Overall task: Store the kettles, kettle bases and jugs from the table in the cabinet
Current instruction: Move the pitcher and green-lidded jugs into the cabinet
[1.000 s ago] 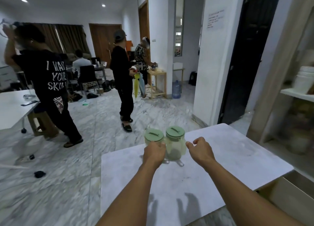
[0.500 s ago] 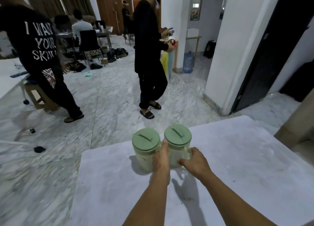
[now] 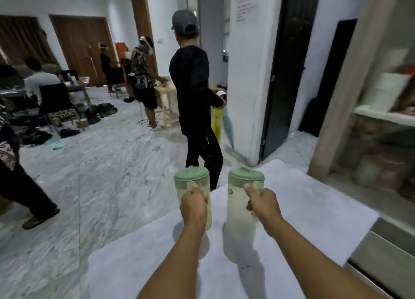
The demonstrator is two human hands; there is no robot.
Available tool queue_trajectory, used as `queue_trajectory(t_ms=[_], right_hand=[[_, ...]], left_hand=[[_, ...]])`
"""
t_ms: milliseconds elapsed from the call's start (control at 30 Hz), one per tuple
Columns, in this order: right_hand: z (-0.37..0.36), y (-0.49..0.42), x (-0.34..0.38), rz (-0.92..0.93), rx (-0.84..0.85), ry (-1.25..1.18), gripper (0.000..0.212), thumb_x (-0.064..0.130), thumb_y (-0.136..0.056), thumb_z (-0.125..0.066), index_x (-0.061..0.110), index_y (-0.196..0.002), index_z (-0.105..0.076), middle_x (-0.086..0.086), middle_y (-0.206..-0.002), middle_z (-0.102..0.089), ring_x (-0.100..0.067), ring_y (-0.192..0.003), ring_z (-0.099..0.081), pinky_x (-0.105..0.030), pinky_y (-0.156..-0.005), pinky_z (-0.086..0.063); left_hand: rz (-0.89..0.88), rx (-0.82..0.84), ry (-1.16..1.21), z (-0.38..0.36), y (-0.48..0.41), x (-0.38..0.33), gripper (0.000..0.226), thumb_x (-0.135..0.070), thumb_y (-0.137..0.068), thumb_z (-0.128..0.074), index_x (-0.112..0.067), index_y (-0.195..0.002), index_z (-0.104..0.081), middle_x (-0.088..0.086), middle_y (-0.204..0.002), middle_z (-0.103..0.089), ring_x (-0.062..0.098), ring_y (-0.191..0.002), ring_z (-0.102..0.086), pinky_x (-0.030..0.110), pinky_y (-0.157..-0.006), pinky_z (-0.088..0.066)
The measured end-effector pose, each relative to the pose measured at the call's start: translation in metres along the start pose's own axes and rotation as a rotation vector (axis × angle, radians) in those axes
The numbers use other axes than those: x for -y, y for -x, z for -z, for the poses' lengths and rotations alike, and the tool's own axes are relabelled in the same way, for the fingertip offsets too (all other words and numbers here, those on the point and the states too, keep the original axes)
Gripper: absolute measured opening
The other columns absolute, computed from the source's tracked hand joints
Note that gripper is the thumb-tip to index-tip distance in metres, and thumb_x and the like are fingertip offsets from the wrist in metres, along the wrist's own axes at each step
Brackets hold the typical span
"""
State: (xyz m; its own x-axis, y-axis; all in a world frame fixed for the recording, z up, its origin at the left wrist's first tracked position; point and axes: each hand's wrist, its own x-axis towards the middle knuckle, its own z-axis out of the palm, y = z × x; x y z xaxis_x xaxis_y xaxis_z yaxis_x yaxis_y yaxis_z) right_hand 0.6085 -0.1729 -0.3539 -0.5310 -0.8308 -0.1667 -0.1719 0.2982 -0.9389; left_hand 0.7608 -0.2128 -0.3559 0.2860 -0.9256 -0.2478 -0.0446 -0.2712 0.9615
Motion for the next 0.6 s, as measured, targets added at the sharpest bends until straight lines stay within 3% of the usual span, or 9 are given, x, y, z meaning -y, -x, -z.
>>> queue_trajectory(t_ms=[67, 133, 233, 367, 500, 600], right_hand=[[0.024, 0.025, 0.015, -0.011, -0.119, -0.074, 0.054, 0.054, -0.097, -0.041, 0.005, -0.084, -0.06, -0.012, -0.076, -0.065, -0.021, -0.064, -0.059, -0.031, -0.057, -0.042], [0.05, 0.052, 0.024, -0.052, -0.234, -0.161, 0.054, 0.051, -0.099, -0.032, 0.007, -0.085, -0.059, -0.01, -0.072, -0.061, -0.022, -0.063, -0.058, -0.032, -0.06, -0.043], [0.098, 0.09, 0.032, -0.054, -0.383, -0.286, 0.04, 0.041, -0.097, -0.036, 0.01, -0.086, -0.058, -0.008, -0.066, -0.056, -0.021, -0.056, -0.054, -0.03, -0.057, -0.041], [0.177, 0.147, 0.045, 0.012, -0.605, -0.449, 0.035, 0.034, -0.097, -0.041, 0.009, -0.083, -0.062, -0.007, -0.06, -0.056, -0.019, -0.049, -0.051, -0.026, -0.051, -0.038], [0.26, 0.2, 0.047, 0.045, -0.815, -0.438, 0.036, 0.037, -0.095, -0.041, 0.011, -0.081, -0.062, -0.006, -0.058, -0.058, -0.019, -0.049, -0.05, -0.028, -0.052, -0.04], [0.314, 0.235, 0.041, 0.076, -0.913, -0.41, 0.036, 0.037, -0.098, -0.039, 0.013, -0.083, -0.06, -0.005, -0.062, -0.057, -0.017, -0.052, -0.05, -0.03, -0.054, -0.04]], left_hand=[[-0.066, 0.101, 0.024, 0.006, 0.018, -0.017, 0.045, -0.037, -0.1, -0.037, -0.008, -0.081, -0.066, 0.01, -0.086, -0.071, 0.027, -0.081, -0.064, 0.03, -0.069, -0.043], [-0.119, 0.197, 0.014, 0.012, 0.042, -0.032, 0.045, -0.037, -0.1, -0.039, -0.008, -0.082, -0.067, 0.007, -0.079, -0.07, 0.027, -0.08, -0.064, 0.034, -0.076, -0.048], [-0.172, 0.331, 0.046, 0.005, 0.08, -0.053, 0.044, -0.037, -0.098, -0.04, -0.008, -0.081, -0.068, 0.007, -0.077, -0.071, 0.027, -0.08, -0.064, 0.038, -0.083, -0.051], [-0.234, 0.5, 0.133, -0.027, 0.148, -0.084, 0.041, -0.035, -0.097, -0.041, -0.013, -0.07, -0.063, 0.005, -0.071, -0.067, 0.024, -0.071, -0.061, 0.035, -0.076, -0.048], [-0.27, 0.715, 0.151, -0.071, 0.225, -0.103, 0.042, -0.038, -0.096, -0.04, -0.011, -0.077, -0.066, 0.005, -0.066, -0.065, 0.024, -0.066, -0.059, 0.035, -0.071, -0.044], [-0.318, 0.832, 0.172, -0.106, 0.285, -0.11, 0.042, -0.04, -0.096, -0.041, -0.017, -0.07, -0.065, 0.004, -0.067, -0.068, 0.023, -0.066, -0.061, 0.038, -0.073, -0.048]])
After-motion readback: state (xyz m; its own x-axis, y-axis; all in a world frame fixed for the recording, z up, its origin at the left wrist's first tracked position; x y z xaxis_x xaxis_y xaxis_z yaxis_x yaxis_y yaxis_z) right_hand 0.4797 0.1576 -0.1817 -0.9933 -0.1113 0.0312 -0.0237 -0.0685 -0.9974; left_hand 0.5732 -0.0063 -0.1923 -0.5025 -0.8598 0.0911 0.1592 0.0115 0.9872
